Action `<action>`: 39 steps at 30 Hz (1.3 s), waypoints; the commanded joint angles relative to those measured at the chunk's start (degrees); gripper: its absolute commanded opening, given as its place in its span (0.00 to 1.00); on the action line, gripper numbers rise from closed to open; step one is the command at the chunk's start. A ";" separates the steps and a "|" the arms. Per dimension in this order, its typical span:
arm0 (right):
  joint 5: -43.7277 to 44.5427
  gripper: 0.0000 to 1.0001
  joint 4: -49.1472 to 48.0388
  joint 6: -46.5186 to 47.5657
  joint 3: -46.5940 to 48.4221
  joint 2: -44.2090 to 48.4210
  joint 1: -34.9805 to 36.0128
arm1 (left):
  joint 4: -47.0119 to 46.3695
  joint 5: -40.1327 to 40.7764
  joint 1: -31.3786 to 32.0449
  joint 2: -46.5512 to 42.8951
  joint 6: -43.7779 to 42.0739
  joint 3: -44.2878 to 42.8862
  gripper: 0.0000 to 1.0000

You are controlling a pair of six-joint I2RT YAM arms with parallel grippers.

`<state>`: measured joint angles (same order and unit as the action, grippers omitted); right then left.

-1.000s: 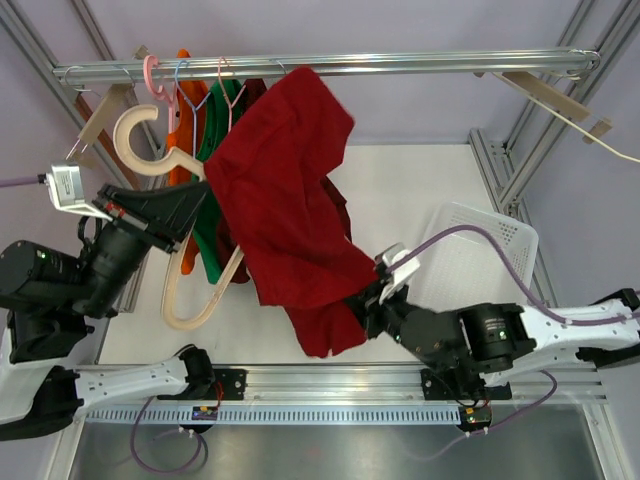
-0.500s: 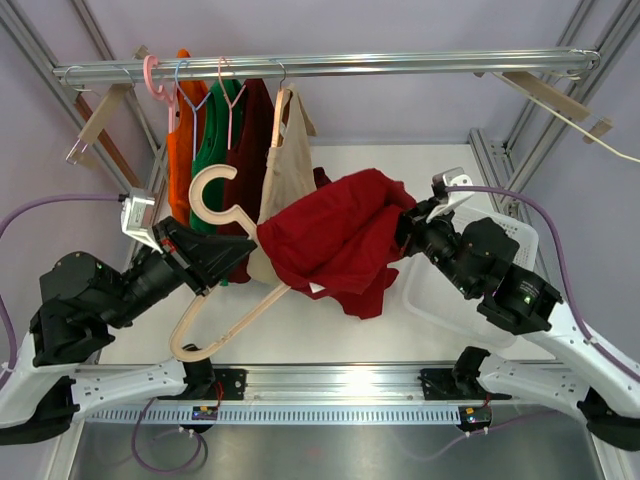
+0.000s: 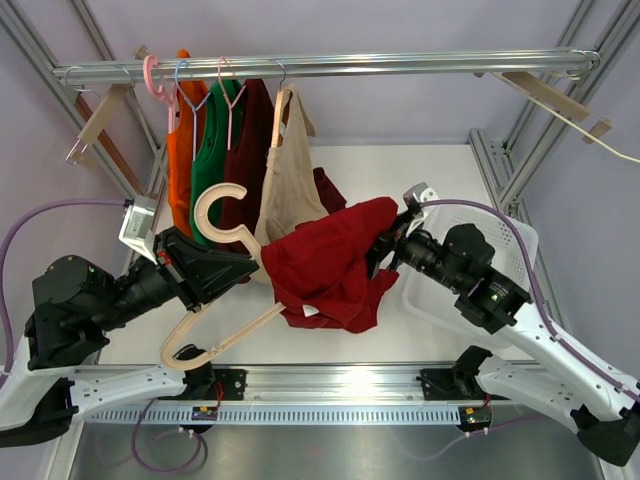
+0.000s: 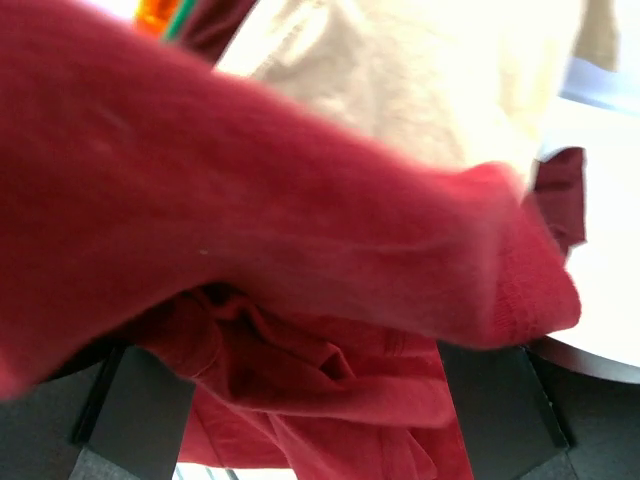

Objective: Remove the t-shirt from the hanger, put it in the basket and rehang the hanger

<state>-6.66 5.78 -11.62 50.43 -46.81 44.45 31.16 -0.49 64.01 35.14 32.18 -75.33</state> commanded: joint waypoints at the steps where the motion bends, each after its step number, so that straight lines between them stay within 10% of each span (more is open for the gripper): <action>1: -8.26 0.99 -11.30 -1.83 -2.34 0.65 -0.41 | -6.55 -4.08 -0.11 0.11 2.09 -0.17 0.00; 4: -13.53 0.78 -15.79 -3.76 -4.63 3.55 -0.41 | -6.37 -2.94 -0.02 -0.24 1.92 -0.17 0.00; 5: -14.43 0.39 -16.58 -4.81 -5.17 4.35 -0.41 | -6.46 -2.50 -0.02 -0.33 1.74 -0.17 0.00; 6: -15.13 0.22 -17.55 -5.51 -5.69 5.23 -0.41 | -6.29 -2.06 -0.11 -0.33 1.39 -0.08 0.00; 9: -14.80 0.00 -15.90 -6.40 -6.31 8.65 -0.41 | -6.02 0.23 -0.02 -0.33 -0.45 -0.08 0.00; 20: 12.17 0.00 2.54 2.73 25.82 -3.01 -0.76 | 11.90 11.91 -0.02 -3.14 -4.15 -8.96 0.00; 33: 46.55 0.00 19.96 25.32 77.23 -26.48 -1.91 | 11.82 12.53 -0.20 -0.77 -6.96 -8.52 0.00; 39: 47.35 0.00 21.74 21.82 64.51 -21.25 -6.12 | 10.95 11.84 -0.20 1.42 -8.01 -7.29 0.00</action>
<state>37.30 24.80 9.17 122.91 -70.78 40.47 44.58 11.16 63.96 34.63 25.82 -82.85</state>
